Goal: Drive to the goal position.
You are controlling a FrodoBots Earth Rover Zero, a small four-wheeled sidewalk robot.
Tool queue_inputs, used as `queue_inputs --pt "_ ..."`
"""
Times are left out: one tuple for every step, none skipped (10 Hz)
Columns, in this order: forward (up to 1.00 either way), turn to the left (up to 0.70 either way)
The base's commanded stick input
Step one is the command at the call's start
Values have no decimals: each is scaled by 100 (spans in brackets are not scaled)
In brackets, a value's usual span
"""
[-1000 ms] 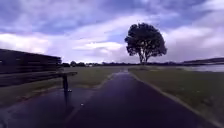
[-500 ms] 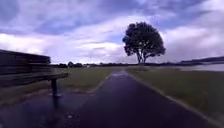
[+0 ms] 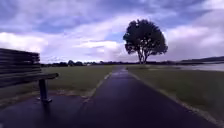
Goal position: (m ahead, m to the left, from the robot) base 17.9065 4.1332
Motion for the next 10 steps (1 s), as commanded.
queue_inputs --pt "0 0" --pt "12 -40" --pt "38 -27" --pt "64 -15" --pt "70 -8" --pt "70 -1" --pt "70 -4" --pt "70 -10" --pt "70 -13" --pt "70 -14"
